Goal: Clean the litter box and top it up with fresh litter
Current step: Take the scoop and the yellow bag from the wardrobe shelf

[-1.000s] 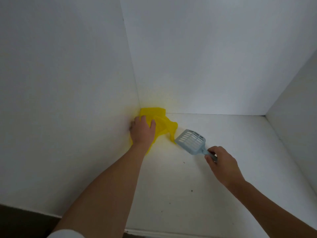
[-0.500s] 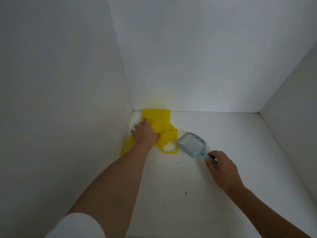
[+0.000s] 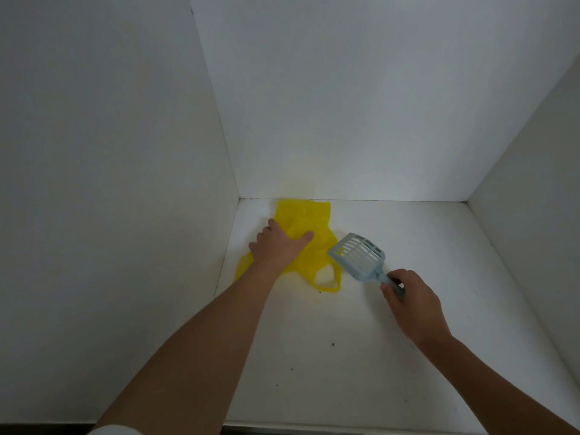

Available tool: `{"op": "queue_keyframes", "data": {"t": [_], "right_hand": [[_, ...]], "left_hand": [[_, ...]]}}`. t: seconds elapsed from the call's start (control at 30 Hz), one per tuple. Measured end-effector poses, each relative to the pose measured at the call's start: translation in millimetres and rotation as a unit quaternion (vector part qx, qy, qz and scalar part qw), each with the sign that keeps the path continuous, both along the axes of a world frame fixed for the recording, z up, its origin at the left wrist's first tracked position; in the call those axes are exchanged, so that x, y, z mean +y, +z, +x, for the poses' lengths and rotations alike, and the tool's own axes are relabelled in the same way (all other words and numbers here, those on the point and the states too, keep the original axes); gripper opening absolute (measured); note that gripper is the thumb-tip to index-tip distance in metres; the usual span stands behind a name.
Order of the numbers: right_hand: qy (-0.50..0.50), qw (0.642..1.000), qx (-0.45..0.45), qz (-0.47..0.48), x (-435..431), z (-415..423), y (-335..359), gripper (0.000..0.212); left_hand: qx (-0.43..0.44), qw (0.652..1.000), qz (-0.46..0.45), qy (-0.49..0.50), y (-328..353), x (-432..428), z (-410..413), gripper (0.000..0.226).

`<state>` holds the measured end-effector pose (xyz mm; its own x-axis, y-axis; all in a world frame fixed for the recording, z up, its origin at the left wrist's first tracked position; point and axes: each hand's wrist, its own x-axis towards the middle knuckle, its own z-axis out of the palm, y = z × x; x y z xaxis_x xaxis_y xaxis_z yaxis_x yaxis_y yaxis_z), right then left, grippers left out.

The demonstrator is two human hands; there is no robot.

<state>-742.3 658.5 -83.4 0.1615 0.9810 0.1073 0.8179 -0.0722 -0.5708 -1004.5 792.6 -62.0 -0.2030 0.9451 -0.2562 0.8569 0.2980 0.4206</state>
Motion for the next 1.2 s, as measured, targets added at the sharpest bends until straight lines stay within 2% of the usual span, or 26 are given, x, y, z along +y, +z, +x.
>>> {"op": "queue_keyframes", "data": {"t": [0.07, 0.1, 0.2, 0.33, 0.4, 0.5, 0.6, 0.7, 0.73, 0.8, 0.87, 0.97, 1.03, 1.2], "right_hand": [[-0.004, 1.000, 0.004, 0.000, -2.3, 2.2, -0.7, 0.008], [-0.005, 1.000, 0.004, -0.001, -3.8, 3.6, -1.0, 0.008], [-0.009, 1.000, 0.002, -0.002, -9.4, 11.0, -1.8, 0.008], [-0.013, 1.000, 0.001, -0.008, -15.9, 20.0, -1.7, 0.010], [-0.017, 1.000, 0.006, -0.010, -19.0, 23.3, -0.9, 0.011], [-0.021, 1.000, 0.009, -0.006, -25.4, 27.5, 0.3, 0.010], [-0.018, 1.000, 0.002, -0.013, -28.8, 31.0, 0.2, 0.011], [-0.014, 1.000, 0.005, -0.019, -31.0, 33.1, -0.2, 0.012], [-0.012, 1.000, 0.005, -0.017, -32.1, 33.6, -0.3, 0.012], [-0.010, 1.000, 0.002, -0.014, -34.2, 34.2, 0.5, 0.013], [-0.008, 1.000, -0.004, -0.013, -36.1, 36.3, 1.6, 0.013], [-0.012, 1.000, -0.006, -0.016, -39.6, 42.3, 1.2, 0.014], [-0.014, 1.000, -0.004, -0.022, -42.0, 47.8, -0.3, 0.014], [-0.022, 0.999, 0.012, -0.021, -49.4, 57.1, -1.0, 0.014]], "left_hand": [[0.067, 0.997, -0.003, -0.040, -8.2, -9.2, 8.8, 0.130], [0.090, 0.995, 0.001, -0.049, -13.3, -13.7, 11.9, 0.130], [0.132, 0.988, 0.039, -0.069, -23.5, -24.5, 18.7, 0.103], [0.097, 0.987, 0.071, -0.105, -20.3, -30.0, 23.2, 0.062], [0.051, 0.988, 0.088, -0.116, -19.4, -36.0, 25.8, 0.061], [-0.044, 0.991, 0.105, -0.075, -22.9, -45.9, 29.0, 0.058], [-0.150, 0.985, 0.085, -0.025, -22.3, -50.3, 36.2, 0.038], [-0.265, 0.963, 0.032, 0.045, -15.3, -52.0, 47.1, 0.018], [-0.294, 0.954, 0.009, 0.061, -13.2, -52.0, 49.7, 0.028], [-0.305, 0.949, -0.035, 0.071, -9.3, -53.8, 51.5, 0.065], [-0.242, 0.968, -0.047, 0.040, -11.2, -55.9, 49.3, 0.080], [-0.149, 0.988, -0.042, 0.002, -16.1, -58.5, 39.8, 0.059], [-0.143, 0.989, -0.035, 0.010, -12.6, -60.6, 35.7, 0.053], [-0.127, 0.992, -0.002, 0.011, -2.4, -63.6, 36.1, 0.054]]}}
